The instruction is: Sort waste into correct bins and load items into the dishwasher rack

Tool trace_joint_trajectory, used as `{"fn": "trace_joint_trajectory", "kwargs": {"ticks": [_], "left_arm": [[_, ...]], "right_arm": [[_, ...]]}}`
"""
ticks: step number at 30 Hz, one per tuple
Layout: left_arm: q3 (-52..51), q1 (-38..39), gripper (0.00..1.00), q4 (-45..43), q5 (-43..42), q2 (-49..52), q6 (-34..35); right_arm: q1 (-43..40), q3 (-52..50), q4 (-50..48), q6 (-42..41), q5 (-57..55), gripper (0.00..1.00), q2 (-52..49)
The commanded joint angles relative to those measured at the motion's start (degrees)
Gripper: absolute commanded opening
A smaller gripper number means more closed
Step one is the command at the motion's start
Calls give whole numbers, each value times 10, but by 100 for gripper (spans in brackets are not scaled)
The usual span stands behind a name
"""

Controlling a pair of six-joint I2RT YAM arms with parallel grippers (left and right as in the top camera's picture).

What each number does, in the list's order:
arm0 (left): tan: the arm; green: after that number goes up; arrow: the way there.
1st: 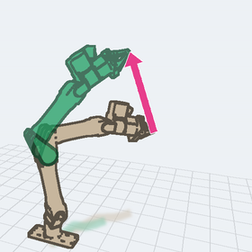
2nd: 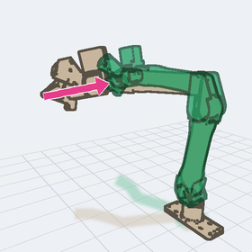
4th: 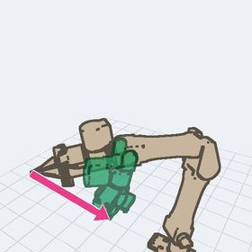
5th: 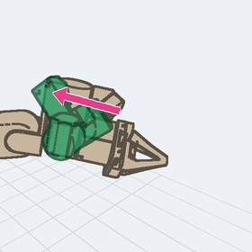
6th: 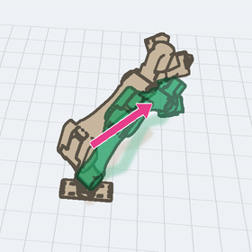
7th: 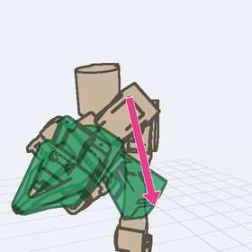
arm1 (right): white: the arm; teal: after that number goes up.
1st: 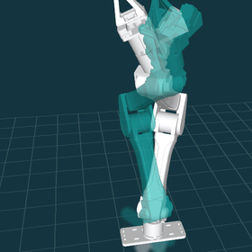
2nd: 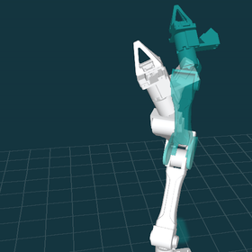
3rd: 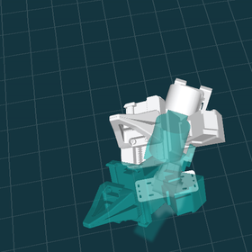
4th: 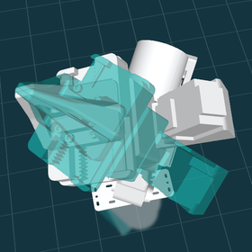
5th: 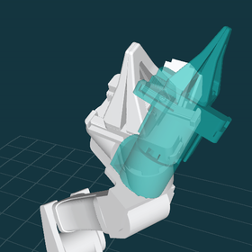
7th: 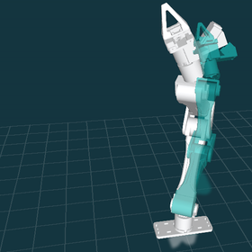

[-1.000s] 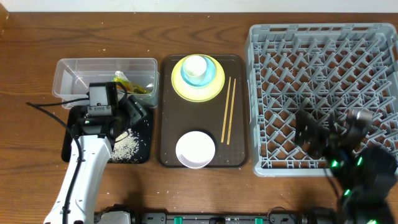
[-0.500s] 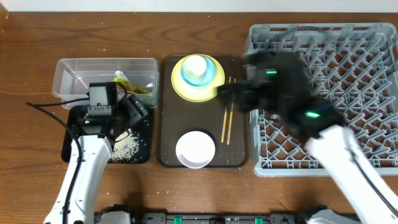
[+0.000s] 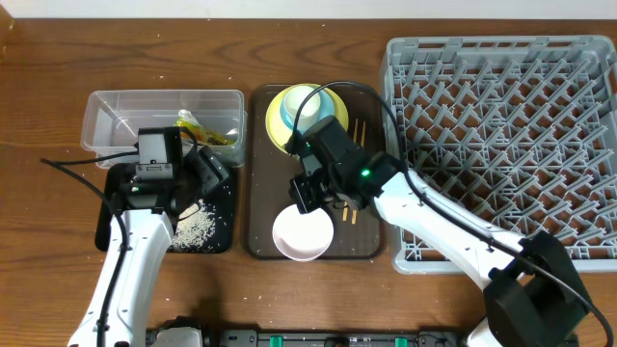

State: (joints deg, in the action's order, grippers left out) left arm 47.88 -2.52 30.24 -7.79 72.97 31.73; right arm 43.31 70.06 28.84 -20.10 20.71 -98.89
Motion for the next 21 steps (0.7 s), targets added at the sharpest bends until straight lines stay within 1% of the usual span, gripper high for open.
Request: {"fn": "trace_joint_trajectory", "kwargs": {"ticks": [1,3,7,10,13,17,21], "left_arm": [[-2,-2,85,1,-3,-4,3],[-2,-2,85,1,-3,-4,3],[-2,-2,85,1,-3,-4,3],[-2,-2,85,3,-3,-4,2],[-2,-2,85,3,-3,-4,2],[-2,-2,86,3,-3,-4,3],[-2,-2,86,3,-3,-4,2]], "right_arm": [[22,7,7,2,-14,1,-5],[40,6,8,-2,-26,1,-16],[81,5,7,-58,-86,1,-52],[103,5,13,-63,-113,1,-72],[114,5,31,-91,-158,1,-73],[115,4,62,-127,-184,1,-74],[115,3,68,-133,-234,3,-79]]}}
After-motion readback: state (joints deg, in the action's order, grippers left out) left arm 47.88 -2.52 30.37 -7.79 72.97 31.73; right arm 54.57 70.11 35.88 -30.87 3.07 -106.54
